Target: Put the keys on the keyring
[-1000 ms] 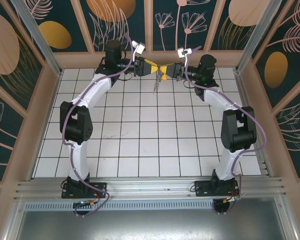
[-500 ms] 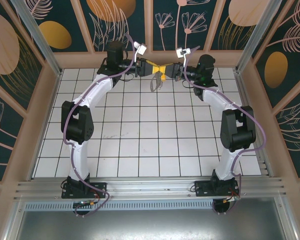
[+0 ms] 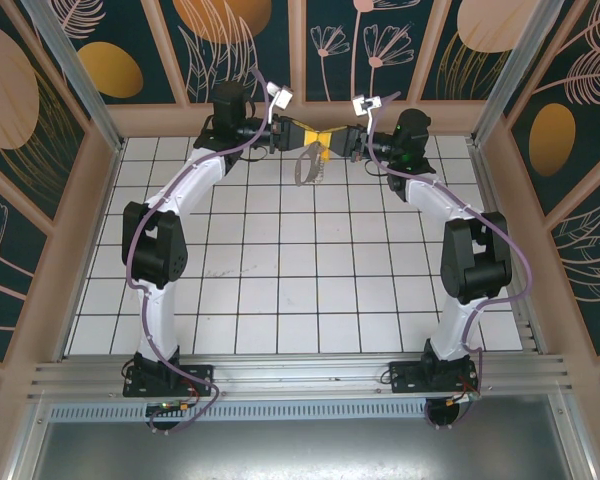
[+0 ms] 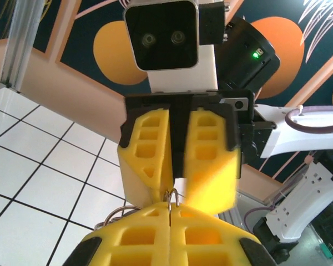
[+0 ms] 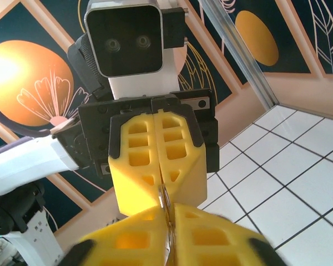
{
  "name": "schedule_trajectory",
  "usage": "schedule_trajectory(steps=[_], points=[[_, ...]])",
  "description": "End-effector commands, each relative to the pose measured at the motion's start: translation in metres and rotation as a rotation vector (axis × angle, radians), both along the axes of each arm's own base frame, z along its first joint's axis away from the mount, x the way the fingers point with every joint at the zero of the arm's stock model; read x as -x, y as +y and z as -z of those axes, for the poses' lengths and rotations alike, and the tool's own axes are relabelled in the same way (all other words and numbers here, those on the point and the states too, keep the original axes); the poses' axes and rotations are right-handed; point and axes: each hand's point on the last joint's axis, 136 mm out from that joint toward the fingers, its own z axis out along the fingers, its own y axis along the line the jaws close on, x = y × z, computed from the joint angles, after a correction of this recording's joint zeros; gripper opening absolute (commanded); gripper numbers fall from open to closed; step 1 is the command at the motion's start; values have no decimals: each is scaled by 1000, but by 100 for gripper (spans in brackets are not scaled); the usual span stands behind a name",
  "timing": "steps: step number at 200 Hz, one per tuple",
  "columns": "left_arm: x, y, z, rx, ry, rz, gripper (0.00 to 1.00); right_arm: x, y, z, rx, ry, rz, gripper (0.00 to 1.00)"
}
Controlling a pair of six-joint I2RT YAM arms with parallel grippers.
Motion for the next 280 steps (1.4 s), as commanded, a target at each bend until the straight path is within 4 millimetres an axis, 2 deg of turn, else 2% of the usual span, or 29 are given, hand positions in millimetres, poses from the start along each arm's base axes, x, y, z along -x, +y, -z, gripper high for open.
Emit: schedule_trajectory(steps=[1, 36, 78, 109, 155, 195, 238, 260, 280], points=[[12, -3, -20, 32, -68, 9, 0, 12, -17, -19, -22, -77, 47, 41], [18, 3, -36, 78, -87, -46, 0, 25, -46, -21, -81, -81, 156, 55], [26, 11, -46, 154, -69, -102, 0, 34, -49, -13, -120, -65, 272, 59], [34, 17, -51, 218, -39, -137, 0, 38, -42, -15, -161, -65, 308, 59], [41, 18, -49, 272, 26, -181, 0, 41, -16, -21, -162, -90, 306, 59], [41, 16, -48, 292, 76, -230, 0, 31, 0, -15, -117, -89, 333, 60], [40, 18, -50, 321, 97, -249, 0, 26, 5, -2, -85, -72, 343, 59], [40, 18, -52, 329, 98, -251, 0, 27, 6, 6, -71, -64, 343, 55], [40, 19, -54, 331, 94, -257, 0, 29, 5, 9, -69, -61, 341, 46]])
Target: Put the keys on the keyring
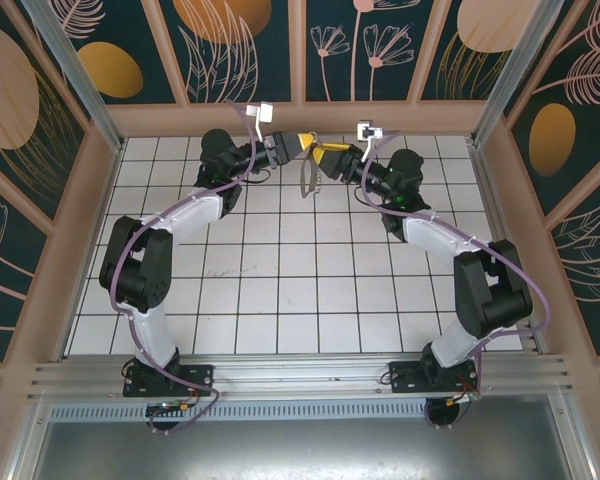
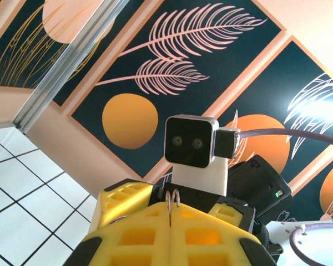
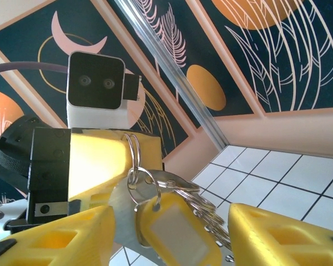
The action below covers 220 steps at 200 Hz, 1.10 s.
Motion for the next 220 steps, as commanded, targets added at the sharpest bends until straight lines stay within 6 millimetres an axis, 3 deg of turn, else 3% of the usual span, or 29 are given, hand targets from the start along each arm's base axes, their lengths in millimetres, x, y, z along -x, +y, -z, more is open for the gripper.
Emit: schedule_trajectory(steps=[1, 26, 65, 135, 165, 188, 220], points=[[12, 7, -35, 59, -88, -15, 0, 0, 3, 1, 9, -26, 5, 46], [9, 7, -34, 57, -83, -30, 0, 3, 3, 4, 13, -22, -7, 32], [3, 8, -29, 55, -62, -61, 0, 12, 13, 8, 32, -21, -65, 0], [-5, 8, -29, 72, -51, -84, 0, 31, 41, 30, 88, 0, -141, 0], [-7, 7, -27, 74, -44, -83, 0, 33, 42, 40, 108, 17, -147, 0], [-9, 8, -24, 73, -37, -91, 0, 32, 27, 36, 111, 10, -125, 28], [-13, 9, -20, 79, -18, -106, 0, 25, -12, 12, 36, -1, -53, 39]])
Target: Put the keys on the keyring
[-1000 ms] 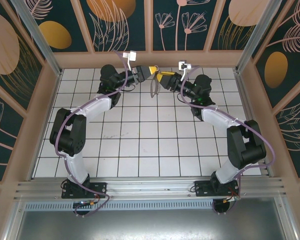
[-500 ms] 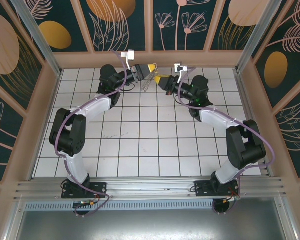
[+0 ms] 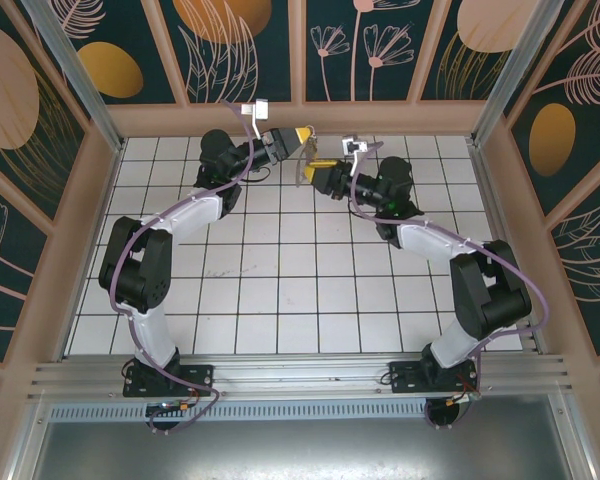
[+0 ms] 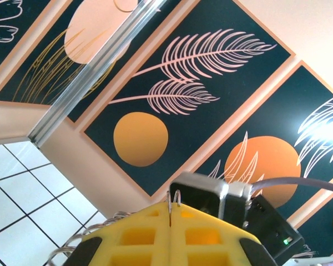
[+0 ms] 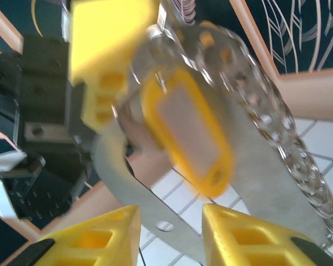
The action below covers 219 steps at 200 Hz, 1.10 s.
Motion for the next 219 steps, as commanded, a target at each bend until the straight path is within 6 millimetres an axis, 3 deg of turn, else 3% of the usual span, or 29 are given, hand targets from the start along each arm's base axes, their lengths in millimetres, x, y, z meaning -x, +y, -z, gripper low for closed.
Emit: schedule_trajectory(steps=[1, 17, 48, 85, 143, 219], points=[[2, 2, -15, 44, -39, -17, 0, 3, -29, -28, -54, -39, 28, 39], [1, 3, -14, 50, -32, -20, 0, -4, -42, -47, -97, -43, 70, 44], [1, 4, -12, 51, -26, -26, 0, -19, -42, -76, -177, -6, 102, 52], [0, 5, -8, 47, -16, -36, 0, -35, -41, -103, -288, 30, 107, 52], [0, 5, -5, 43, -12, -39, 0, -50, -22, -102, -323, 91, 68, 51], [-1, 4, -4, 42, -10, -38, 0, -45, 2, -92, -307, 92, -7, 40]])
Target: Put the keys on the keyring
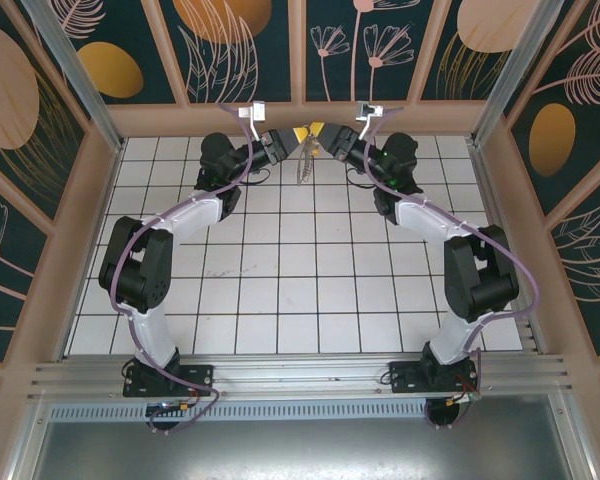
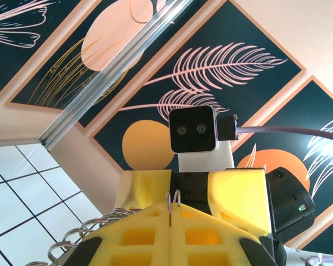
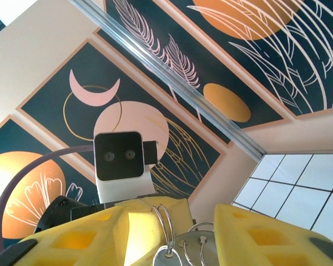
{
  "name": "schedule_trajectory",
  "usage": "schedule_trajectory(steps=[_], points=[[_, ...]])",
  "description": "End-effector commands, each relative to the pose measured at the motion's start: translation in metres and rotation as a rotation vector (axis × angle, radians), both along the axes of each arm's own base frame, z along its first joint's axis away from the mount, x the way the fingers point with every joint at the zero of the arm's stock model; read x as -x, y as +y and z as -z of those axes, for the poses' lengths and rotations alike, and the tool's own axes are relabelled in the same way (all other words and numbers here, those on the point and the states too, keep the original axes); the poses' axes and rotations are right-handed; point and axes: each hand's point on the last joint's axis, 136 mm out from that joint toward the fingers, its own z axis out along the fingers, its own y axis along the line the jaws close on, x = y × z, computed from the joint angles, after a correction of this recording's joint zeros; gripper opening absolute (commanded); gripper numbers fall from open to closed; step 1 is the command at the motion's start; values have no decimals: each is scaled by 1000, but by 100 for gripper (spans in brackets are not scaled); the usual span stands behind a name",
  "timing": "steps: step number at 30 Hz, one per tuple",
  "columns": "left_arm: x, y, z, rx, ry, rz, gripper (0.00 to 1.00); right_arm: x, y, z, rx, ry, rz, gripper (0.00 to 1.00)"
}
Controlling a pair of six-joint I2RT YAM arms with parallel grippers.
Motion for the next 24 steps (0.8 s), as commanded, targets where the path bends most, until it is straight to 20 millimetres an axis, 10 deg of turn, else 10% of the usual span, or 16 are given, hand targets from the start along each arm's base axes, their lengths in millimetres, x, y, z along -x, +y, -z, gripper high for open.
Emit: schedule_trajectory(steps=[1, 24], points=[[5, 0, -12, 25, -46, 4, 0, 8, 6, -23, -30, -86, -39, 40], [3, -1, -10, 18, -42, 9, 0, 19, 17, -20, -8, -109, -107, 8]])
